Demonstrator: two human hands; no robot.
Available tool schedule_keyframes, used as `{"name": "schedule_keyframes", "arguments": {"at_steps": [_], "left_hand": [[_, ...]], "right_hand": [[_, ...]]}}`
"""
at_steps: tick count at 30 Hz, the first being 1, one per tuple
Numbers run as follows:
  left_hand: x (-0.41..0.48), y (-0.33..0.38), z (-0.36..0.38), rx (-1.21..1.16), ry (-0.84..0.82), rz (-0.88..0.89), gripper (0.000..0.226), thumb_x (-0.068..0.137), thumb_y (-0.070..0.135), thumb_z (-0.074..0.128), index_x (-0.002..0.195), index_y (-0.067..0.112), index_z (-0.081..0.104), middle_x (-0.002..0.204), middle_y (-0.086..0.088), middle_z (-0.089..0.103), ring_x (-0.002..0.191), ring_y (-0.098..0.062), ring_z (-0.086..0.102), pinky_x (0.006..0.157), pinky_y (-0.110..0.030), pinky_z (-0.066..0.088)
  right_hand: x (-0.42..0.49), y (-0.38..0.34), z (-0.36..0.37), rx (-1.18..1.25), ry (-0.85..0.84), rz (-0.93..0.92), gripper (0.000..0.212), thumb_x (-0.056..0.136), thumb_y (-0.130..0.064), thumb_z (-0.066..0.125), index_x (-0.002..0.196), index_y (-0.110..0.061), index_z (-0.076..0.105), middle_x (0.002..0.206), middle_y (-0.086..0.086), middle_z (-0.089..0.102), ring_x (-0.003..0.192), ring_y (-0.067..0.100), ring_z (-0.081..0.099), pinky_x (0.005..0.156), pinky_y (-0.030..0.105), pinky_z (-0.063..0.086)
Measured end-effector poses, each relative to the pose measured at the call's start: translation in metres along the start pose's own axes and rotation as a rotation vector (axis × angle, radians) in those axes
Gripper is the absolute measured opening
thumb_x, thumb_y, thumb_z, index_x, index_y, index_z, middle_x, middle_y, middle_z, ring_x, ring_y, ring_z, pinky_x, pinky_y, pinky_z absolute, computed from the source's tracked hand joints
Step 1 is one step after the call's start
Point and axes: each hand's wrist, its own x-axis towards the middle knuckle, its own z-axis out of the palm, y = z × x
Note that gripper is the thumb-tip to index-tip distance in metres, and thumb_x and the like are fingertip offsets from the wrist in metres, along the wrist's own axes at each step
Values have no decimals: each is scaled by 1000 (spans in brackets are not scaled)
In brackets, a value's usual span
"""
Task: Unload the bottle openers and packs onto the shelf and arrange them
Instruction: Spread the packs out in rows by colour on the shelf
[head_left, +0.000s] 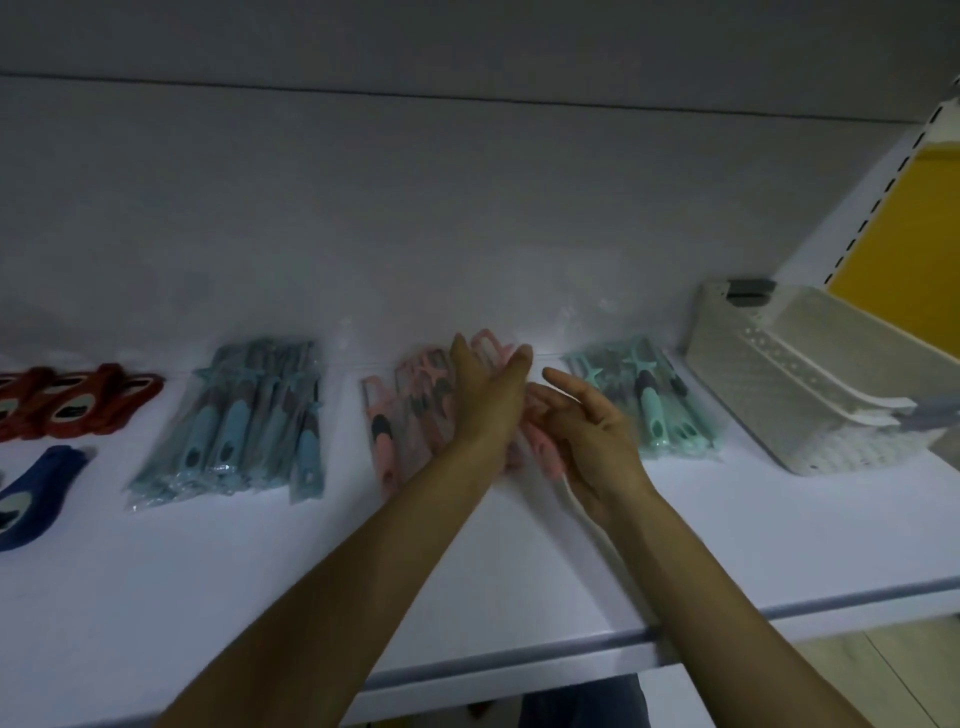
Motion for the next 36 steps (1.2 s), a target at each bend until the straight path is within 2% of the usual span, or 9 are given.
{"name": "schedule_keyframes", "arguments": {"at_steps": [4,9,15,20,23,25,29,33,36], "left_hand": [[16,20,17,-465,21,-362,12,91,12,59,95,1,59,92,-12,64,79,-21,63,70,-30,51],[-6,21,25,-424,-213,-434,17,95,13,49,88,2,61,78,-10,63,72,-19,60,66,-28,52],[-15,19,17,-324,-385,-335,23,95,16,47,89,10,68,91,-6,70,92,-19,63,82,-28,49],[-7,14,1,-108,-243,-220,23,95,16,49,79,13,66,79,-7,67,73,-18,61,65,-25,49],[-3,8,-11,281,-316,-83,26,98,18,42,76,16,56,81,-13,64,57,-11,55,60,-24,47],[0,-3,-27,589,-324,174,27,97,17,43,79,10,61,95,-15,67,70,-13,60,75,-29,50],[-2,-25,-89,1146,26,704,46,88,43,49,122,16,61,135,-4,52,126,-28,45,106,-46,32],[5,-48,-123,1278,-12,444,98,71,85,13,148,25,25,158,-10,13,143,-36,15,113,-53,15],[20,-56,-117,1346,-160,381,106,72,86,20,151,18,4,158,-15,5,143,-35,13,116,-49,17]], "right_hand": [[-9,11,16,-183,177,-256,18,91,-9,60,106,-17,66,94,-9,71,90,7,67,69,16,52],[2,9,36,-199,412,-435,46,91,-49,42,115,-11,54,104,0,60,95,9,59,78,16,49],[28,2,46,-311,477,-444,22,100,-30,43,105,-14,58,98,-2,62,92,9,58,83,26,47],[38,11,33,-433,275,-206,21,92,-29,60,111,-22,53,89,-11,62,80,2,61,76,27,54],[52,15,23,-483,240,-8,31,88,-22,64,117,-11,58,90,8,69,70,18,64,67,35,56],[61,19,19,-556,239,75,33,89,-25,65,118,-9,60,100,16,68,80,28,66,76,40,57],[63,34,13,-1163,41,35,31,90,-37,53,114,-23,68,112,8,68,103,32,63,94,44,49],[67,36,2,-1089,53,-67,52,95,-45,40,139,-18,47,145,11,45,134,29,41,112,43,30],[65,49,2,-1404,-142,-20,51,102,-37,29,148,-15,27,157,15,21,143,35,21,116,50,14]]}}
